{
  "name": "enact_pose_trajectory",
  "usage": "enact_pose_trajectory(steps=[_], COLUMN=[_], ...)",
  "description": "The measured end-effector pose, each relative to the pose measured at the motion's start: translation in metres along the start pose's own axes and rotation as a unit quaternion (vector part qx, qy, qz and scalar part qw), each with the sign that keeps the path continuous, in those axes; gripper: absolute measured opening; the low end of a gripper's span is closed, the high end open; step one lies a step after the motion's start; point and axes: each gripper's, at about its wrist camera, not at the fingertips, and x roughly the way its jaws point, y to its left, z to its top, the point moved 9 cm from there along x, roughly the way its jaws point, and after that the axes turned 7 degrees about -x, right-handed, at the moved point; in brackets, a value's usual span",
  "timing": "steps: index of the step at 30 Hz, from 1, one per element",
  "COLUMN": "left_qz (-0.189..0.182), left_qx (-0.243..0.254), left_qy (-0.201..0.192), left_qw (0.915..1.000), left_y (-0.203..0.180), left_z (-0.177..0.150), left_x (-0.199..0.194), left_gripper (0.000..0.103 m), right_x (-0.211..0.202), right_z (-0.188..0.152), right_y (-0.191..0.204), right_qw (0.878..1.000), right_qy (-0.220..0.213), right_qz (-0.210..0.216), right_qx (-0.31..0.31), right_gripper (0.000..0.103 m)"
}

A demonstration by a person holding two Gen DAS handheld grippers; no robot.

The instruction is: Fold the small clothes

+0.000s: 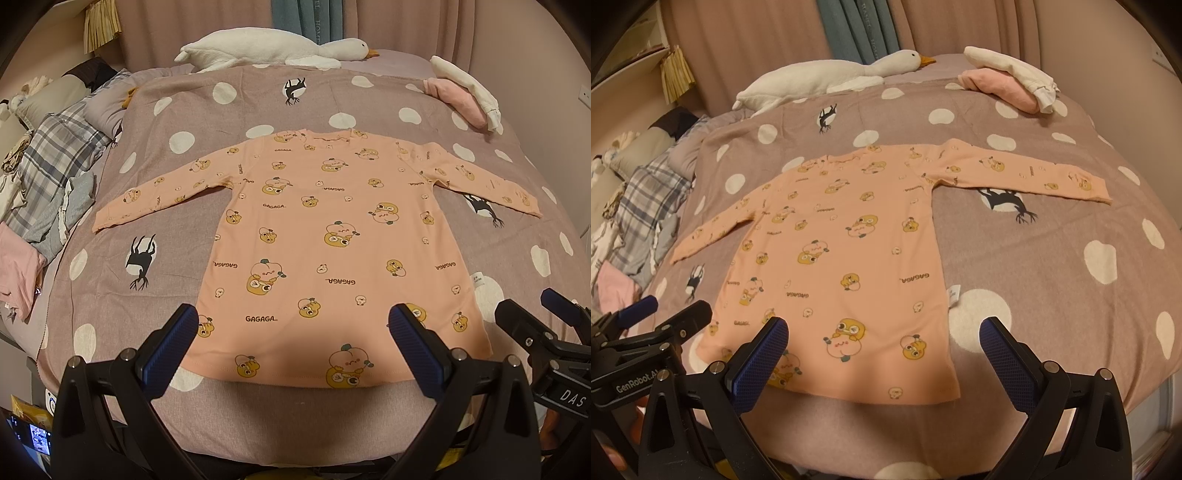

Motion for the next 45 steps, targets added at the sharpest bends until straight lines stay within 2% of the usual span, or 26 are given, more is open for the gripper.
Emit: enact_pose_trajectory(steps=[39, 45], left_qz=[-0.001, -0.021], left_qx=[0.002, -0.029], left_qy=[0.0, 0.021], left_qw=[1.0, 0.9991], left_y=[-0.002, 0.004], left_z=[-0.001, -0.006], left_x=[-0.001, 0.013], left_gripper=[0.103, 0.103], right_x=[0.001, 0.009], right_z=[-0.001, -0.016], right_y=[0.0, -0.002], right_qw=[1.0, 1.0], right_qy=[0.002, 0.011], right_qz=[0.0, -0.002], right_qx=[0.001, 0.005], right_gripper=[0.102, 0.102])
